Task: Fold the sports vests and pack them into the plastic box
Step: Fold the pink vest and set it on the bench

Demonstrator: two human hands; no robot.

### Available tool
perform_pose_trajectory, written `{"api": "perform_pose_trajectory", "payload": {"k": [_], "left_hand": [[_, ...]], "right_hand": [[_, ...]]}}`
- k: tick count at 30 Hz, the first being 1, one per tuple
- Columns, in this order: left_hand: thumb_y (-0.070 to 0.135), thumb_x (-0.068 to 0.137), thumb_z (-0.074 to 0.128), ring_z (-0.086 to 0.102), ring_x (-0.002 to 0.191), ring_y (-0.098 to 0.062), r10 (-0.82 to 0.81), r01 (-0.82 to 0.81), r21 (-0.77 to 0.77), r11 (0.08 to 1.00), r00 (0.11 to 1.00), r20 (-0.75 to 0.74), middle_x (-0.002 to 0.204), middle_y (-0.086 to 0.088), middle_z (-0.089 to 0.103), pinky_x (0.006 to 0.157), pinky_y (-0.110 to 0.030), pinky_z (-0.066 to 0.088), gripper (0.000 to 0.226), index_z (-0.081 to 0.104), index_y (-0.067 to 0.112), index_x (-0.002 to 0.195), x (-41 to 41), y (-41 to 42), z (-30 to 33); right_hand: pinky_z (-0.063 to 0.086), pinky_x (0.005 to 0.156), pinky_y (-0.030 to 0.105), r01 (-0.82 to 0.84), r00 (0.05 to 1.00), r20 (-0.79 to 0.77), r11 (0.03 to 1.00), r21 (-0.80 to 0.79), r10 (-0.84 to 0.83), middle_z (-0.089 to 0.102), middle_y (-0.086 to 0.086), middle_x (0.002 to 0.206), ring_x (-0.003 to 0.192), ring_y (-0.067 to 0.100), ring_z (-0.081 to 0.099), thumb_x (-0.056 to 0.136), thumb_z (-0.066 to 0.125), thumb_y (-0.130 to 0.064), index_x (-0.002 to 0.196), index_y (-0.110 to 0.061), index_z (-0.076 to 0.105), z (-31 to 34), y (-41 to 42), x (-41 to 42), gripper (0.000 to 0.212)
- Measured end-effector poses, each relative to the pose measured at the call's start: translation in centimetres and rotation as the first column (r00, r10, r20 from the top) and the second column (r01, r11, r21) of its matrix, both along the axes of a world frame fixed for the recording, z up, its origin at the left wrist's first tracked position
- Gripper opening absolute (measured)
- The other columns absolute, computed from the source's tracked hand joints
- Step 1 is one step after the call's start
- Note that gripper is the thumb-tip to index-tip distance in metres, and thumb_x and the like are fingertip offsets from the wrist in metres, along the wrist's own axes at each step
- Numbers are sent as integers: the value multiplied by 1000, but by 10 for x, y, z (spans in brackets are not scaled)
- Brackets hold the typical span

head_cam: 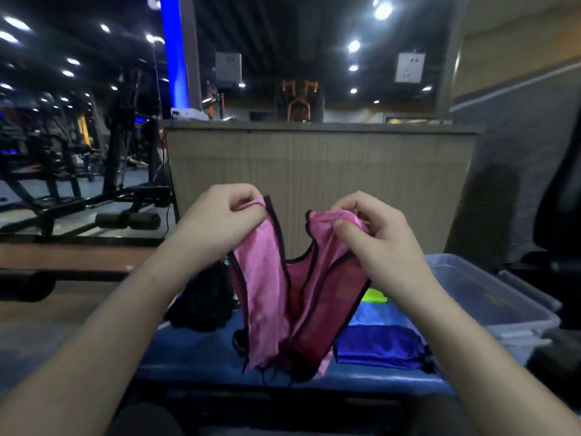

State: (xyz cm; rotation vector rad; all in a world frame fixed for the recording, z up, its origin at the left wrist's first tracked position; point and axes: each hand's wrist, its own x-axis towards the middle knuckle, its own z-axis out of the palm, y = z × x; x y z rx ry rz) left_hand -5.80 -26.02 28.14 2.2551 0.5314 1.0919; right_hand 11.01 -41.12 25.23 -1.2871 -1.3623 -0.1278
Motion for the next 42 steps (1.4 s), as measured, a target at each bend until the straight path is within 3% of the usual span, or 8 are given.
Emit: {"api": "perform_pose_trajectory", "payload": {"k": [7, 12, 17, 20, 23, 29, 35, 42], "left_hand": [[14, 90, 60, 53, 66, -7, 39, -51, 150, 987, 996, 84, 72, -2, 66, 64, -28, 38, 15, 70, 15, 78, -22, -25, 58], [23, 86, 59, 51, 69, -14, 64, -71, 117, 991, 996, 66, 82, -21, 63, 68, -32, 36, 18, 67, 7, 82, -20, 1, 63], [3, 86, 54, 45, 46, -4, 159, -155, 70, 985, 986, -48, 60, 0, 60, 43, -21, 32, 17, 69, 9, 80, -5, 39, 36], [1, 86, 51, 56, 53, -2, 262, -251, 92, 964, 956, -135, 58, 7, 66, 54, -23, 39, 26, 69, 16, 77, 4, 68, 12], [12, 88, 46, 59, 59, -21, 305, -303, 42, 952, 927, -219, 58, 2, 63, 58, -33, 41, 26, 66, 19, 73, 12, 96, -15], [22, 92, 38, 60, 82, -26, 404, -404, 49, 913, 884, -236, 85, -8, 69, 73, -39, 46, 30, 67, 15, 87, 29, 134, -59], [28, 101, 55, 58, 86, -12, 266, -253, 85, 964, 939, -216, 90, 10, 64, 70, -30, 38, 16, 56, 32, 86, 40, 156, -82], [16, 98, 58, 44, 50, -3, 56, -29, 102, 994, 959, -276, 64, 6, 56, 57, -27, 39, 23, 44, 32, 89, 39, 158, -83]], "right_hand": [[38, 64, 18, 115, 993, -18, 972, 207, -114, 62, 1, 80, 71, 8, 52, 91, 55, 0, 86, -15, 65, 50, -37, -10, 19], [41, 68, 16, 200, 980, -77, 942, 268, -186, 65, -6, 83, 77, 2, 55, 93, 53, -2, 88, -19, 65, 55, -38, 5, 21], [42, 68, 14, 307, 952, -29, 941, 145, -306, 67, -13, 78, 77, 1, 60, 95, 58, -10, 86, -25, 66, 29, -7, 41, 20], [41, 64, 25, 404, 914, 35, 914, 23, -405, 61, -9, 67, 68, 7, 56, 95, 62, -19, 76, -24, 62, 5, 16, 67, 19], [35, 58, 36, 479, 877, 67, 873, -89, -475, 46, -4, 54, 57, 12, 45, 95, 61, -29, 61, -17, 47, -17, 39, 86, 39], [35, 57, 39, 446, 895, 53, 879, -168, -444, 47, 6, 56, 58, 24, 44, 100, 54, -31, 67, -1, 53, -47, 69, 105, 45], [42, 60, 29, 271, 944, -98, 908, -319, -316, 67, -4, 67, 61, 11, 56, 94, 59, -8, 81, -17, 67, -62, 86, 128, 17], [32, 53, 17, 184, 971, -87, 927, -328, -224, 52, -10, 63, 52, 1, 39, 85, 47, 14, 90, -19, 53, -69, 89, 135, 34]]}}
